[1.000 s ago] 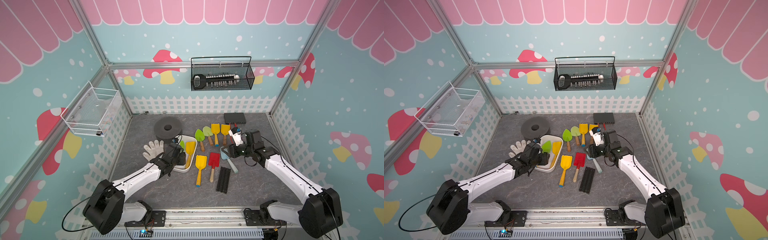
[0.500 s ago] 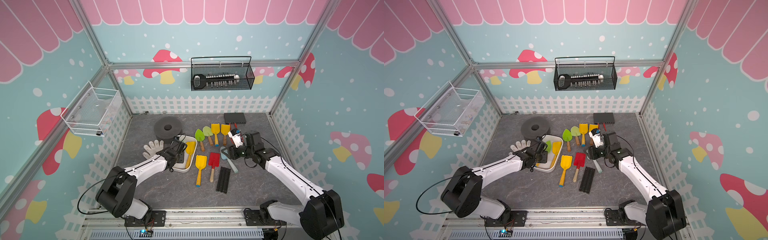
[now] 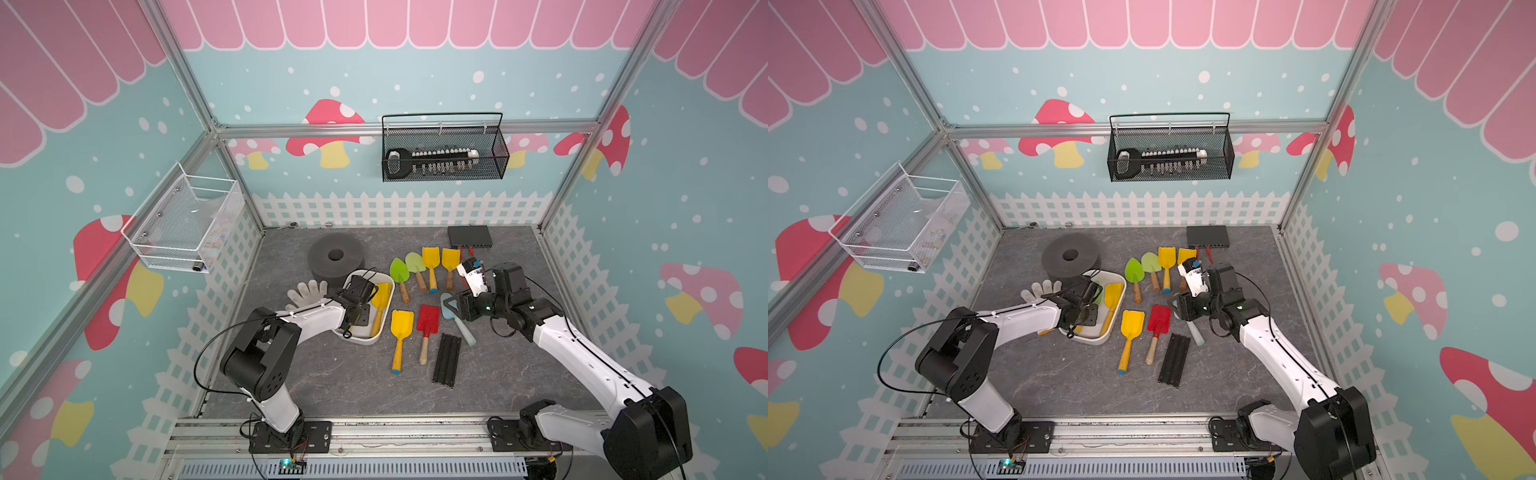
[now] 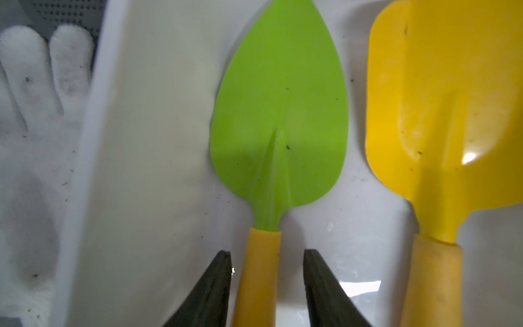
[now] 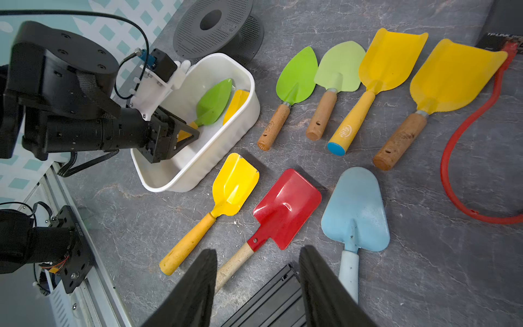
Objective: Take the shovel out of the storage box
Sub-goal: Pick up the shovel from the storage box.
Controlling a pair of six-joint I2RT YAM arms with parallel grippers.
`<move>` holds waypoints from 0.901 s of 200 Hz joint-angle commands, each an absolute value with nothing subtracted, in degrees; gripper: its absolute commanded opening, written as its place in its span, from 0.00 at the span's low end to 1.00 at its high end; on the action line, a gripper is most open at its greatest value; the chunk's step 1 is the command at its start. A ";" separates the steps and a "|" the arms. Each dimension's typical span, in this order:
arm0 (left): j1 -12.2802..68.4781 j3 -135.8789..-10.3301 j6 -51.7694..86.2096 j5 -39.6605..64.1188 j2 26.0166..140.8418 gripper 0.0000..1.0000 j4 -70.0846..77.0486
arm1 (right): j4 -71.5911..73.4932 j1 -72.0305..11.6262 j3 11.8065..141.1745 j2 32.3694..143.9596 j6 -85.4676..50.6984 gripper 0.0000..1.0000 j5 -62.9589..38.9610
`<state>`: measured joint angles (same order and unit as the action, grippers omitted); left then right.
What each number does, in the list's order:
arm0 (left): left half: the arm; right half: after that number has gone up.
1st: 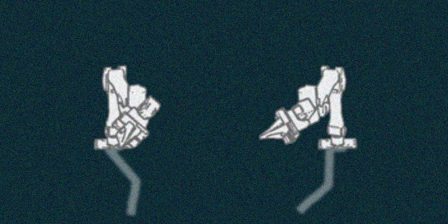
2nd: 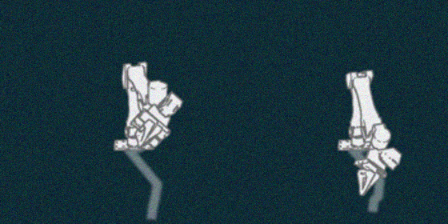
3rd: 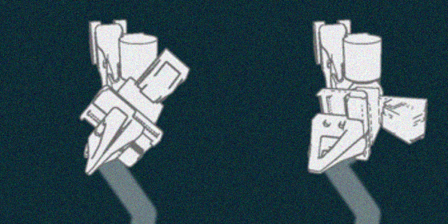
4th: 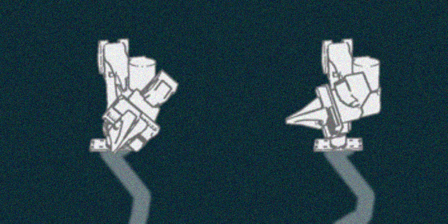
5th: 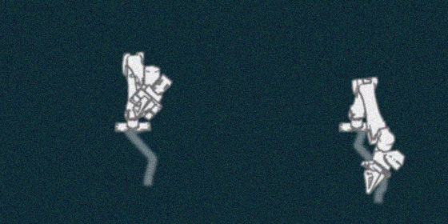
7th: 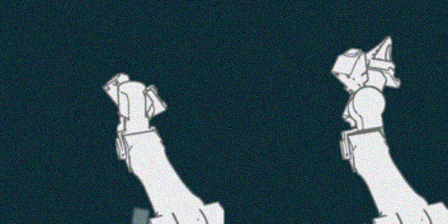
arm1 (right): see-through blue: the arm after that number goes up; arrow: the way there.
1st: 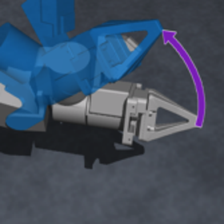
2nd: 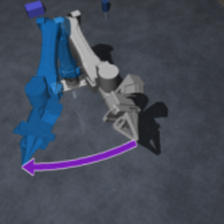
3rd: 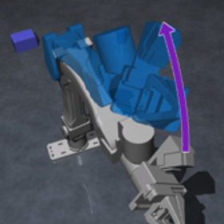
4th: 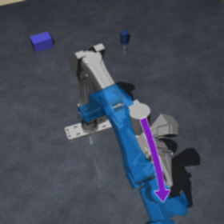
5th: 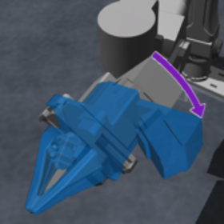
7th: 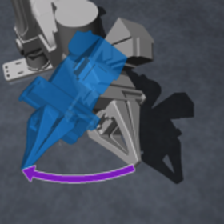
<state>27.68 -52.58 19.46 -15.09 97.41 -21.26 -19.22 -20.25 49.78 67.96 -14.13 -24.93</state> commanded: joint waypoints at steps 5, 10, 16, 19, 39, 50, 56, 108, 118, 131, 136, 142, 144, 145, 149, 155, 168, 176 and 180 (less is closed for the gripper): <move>27.17 -54.31 20.78 -14.15 98.25 0.44 -22.70 | -18.65 -20.51 48.87 67.63 -13.45 0.53 -25.43; 27.16 -54.40 21.00 -14.03 98.47 0.44 -23.04 | -18.64 -20.56 48.87 67.67 -13.45 0.53 -25.45; 27.08 -54.49 21.16 -13.78 98.73 0.43 -23.32 | -18.64 -20.54 48.87 67.67 -13.45 0.53 -25.47; 27.07 -54.49 21.25 -13.66 98.83 0.43 -23.51 | -18.63 -20.50 48.89 67.63 -13.45 0.52 -25.42; 26.90 -54.49 21.60 -12.17 99.55 0.35 -23.98 | -18.70 -20.49 48.78 67.33 -13.45 0.52 -25.15; 26.81 -54.49 21.71 -11.48 99.90 0.28 -24.00 | -18.64 -20.56 48.72 67.24 -13.45 0.52 -24.98; 26.81 -54.49 21.71 -11.34 100.01 0.26 -23.99 | -18.63 -20.52 48.71 67.23 -13.45 0.52 -24.96; 27.06 -54.34 21.60 -9.68 99.45 0.13 -23.23 | -18.68 -20.53 48.69 67.32 -13.63 0.52 -25.40; 27.24 -53.86 21.57 -10.49 98.48 0.11 -22.68 | -18.68 -20.54 48.65 67.32 -13.71 0.52 -25.42; 27.42 -52.70 21.51 -11.48 96.47 0.07 -21.55 | -18.50 -20.56 48.45 67.32 -13.79 0.52 -25.40; 27.42 -52.08 21.59 -11.66 95.53 0.06 -20.80 | -18.51 -20.52 48.47 67.28 -13.80 0.52 -25.32; 27.42 -51.36 21.61 -11.76 94.40 0.05 -20.12 | -18.44 -20.57 48.34 67.26 -13.80 0.52 -25.36; 27.38 -51.05 21.64 -11.77 94.02 0.05 -19.80 | -18.39 -20.57 48.34 67.29 -13.84 0.52 -25.32; 27.40 -50.93 21.67 -11.78 93.77 0.04 -19.61 | -18.38 -20.57 48.38 67.26 -13.86 0.52 -25.32; 27.42 -50.41 21.73 -11.69 93.03 0.04 -19.07 | -18.38 -20.56 48.26 67.32 -13.91 0.52 -25.31; 27.42 -49.67 21.75 -11.69 91.80 0.02 -18.40 | -18.31 -20.57 48.23 67.32 -13.89 0.52 -25.31; 27.72 -48.24 21.42 -11.69 89.39 0.00 -16.82 | -18.17 -20.57 48.19 67.43 -13.97 0.52 -25.32; 28.35 -47.46 21.11 -12.21 87.82 0.00 -16.13 | -18.03 -20.57 48.08 67.50 -14.13 0.52 -25.50; 28.81 -47.07 20.96 -12.79 86.99 0.00 -15.48 | -18.01 -20.57 48.13 67.49 -14.15 0.52 -25.53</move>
<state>27.51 -48.90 21.04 -11.38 91.90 -19.81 -19.07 -20.25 48.84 67.96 -14.17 -24.97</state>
